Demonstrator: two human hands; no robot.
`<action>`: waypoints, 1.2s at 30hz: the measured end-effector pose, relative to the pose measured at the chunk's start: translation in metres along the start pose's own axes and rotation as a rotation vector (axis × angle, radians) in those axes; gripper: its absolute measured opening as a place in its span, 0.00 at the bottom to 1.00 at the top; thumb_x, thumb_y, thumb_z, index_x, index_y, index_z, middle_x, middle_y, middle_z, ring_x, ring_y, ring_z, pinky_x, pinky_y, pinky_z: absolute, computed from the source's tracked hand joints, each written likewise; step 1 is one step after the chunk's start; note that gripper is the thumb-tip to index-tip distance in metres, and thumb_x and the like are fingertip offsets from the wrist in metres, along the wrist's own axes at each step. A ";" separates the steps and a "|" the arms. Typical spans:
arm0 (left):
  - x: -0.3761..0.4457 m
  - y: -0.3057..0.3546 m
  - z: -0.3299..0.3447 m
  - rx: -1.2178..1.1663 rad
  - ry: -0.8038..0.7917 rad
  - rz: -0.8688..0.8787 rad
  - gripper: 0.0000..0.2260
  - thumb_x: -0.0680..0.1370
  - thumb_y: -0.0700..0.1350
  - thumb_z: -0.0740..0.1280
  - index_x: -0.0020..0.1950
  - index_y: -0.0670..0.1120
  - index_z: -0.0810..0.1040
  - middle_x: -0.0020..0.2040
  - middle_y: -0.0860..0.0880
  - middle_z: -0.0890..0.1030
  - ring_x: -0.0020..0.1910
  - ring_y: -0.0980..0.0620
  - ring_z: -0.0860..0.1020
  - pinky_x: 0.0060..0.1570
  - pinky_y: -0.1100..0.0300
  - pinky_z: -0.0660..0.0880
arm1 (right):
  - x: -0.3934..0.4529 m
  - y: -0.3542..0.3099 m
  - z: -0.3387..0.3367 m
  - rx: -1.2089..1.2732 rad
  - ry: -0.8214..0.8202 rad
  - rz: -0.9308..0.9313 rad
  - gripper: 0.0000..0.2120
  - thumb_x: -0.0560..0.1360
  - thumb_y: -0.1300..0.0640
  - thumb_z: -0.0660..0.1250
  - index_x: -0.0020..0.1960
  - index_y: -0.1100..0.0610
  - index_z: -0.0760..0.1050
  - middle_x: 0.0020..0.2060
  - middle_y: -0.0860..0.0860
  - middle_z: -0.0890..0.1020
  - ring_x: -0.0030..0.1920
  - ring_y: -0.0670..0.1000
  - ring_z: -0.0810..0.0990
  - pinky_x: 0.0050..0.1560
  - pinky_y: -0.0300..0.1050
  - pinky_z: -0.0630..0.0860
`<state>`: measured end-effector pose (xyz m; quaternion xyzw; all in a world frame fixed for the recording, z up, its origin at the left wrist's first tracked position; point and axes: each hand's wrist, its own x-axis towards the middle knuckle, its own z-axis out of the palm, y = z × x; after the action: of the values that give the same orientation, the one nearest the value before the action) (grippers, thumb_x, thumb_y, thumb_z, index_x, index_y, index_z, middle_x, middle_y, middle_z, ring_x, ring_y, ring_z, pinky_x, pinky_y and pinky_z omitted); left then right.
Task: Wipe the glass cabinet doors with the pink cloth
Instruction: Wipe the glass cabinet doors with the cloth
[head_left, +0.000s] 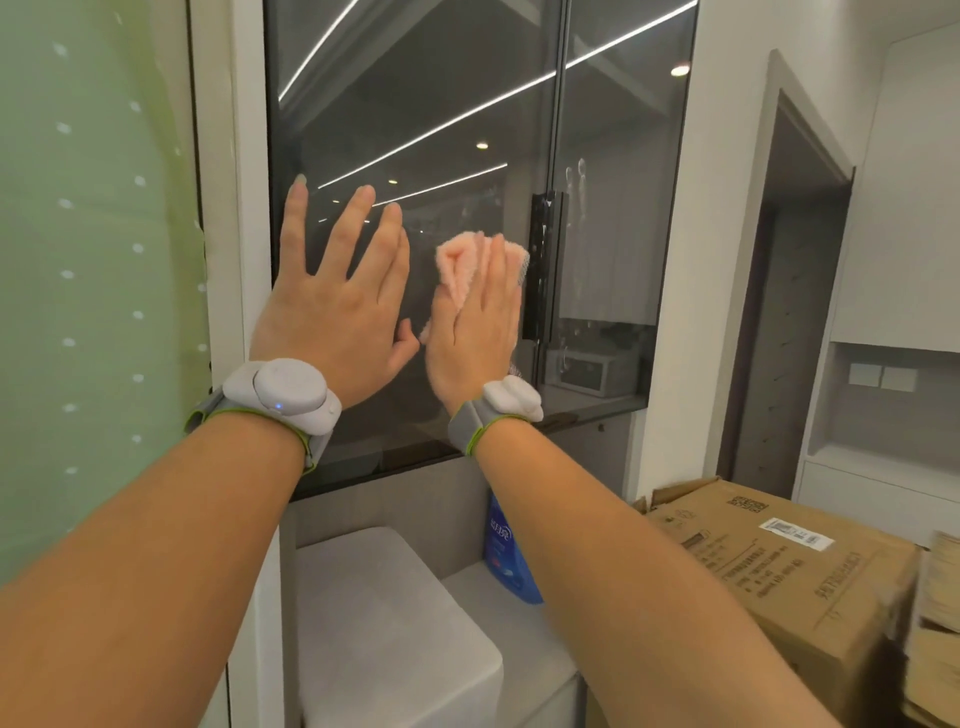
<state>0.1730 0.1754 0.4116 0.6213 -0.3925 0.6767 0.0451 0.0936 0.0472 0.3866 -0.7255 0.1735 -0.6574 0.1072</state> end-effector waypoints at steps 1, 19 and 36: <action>0.000 0.001 0.000 -0.007 -0.003 0.003 0.33 0.81 0.59 0.57 0.79 0.38 0.65 0.82 0.38 0.63 0.83 0.35 0.56 0.78 0.26 0.47 | 0.003 0.004 -0.004 -0.044 -0.056 -0.101 0.31 0.84 0.49 0.50 0.84 0.56 0.50 0.85 0.53 0.52 0.85 0.54 0.45 0.84 0.57 0.44; 0.001 0.000 0.000 0.021 -0.022 0.002 0.33 0.81 0.58 0.57 0.79 0.38 0.65 0.82 0.39 0.62 0.83 0.35 0.56 0.78 0.26 0.47 | 0.005 0.005 0.005 0.031 0.050 0.189 0.33 0.83 0.45 0.47 0.84 0.53 0.41 0.85 0.50 0.47 0.85 0.49 0.41 0.84 0.55 0.41; 0.003 0.002 -0.017 0.047 -0.155 0.015 0.35 0.80 0.56 0.39 0.82 0.41 0.61 0.84 0.40 0.58 0.85 0.35 0.53 0.79 0.26 0.47 | -0.034 0.040 -0.044 -0.233 -0.215 -0.228 0.34 0.77 0.51 0.62 0.81 0.57 0.58 0.82 0.56 0.57 0.83 0.58 0.54 0.81 0.59 0.58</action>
<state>0.1581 0.1829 0.4146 0.6699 -0.3834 0.6358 -0.0049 0.0425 0.0269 0.3448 -0.8140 0.1526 -0.5593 -0.0348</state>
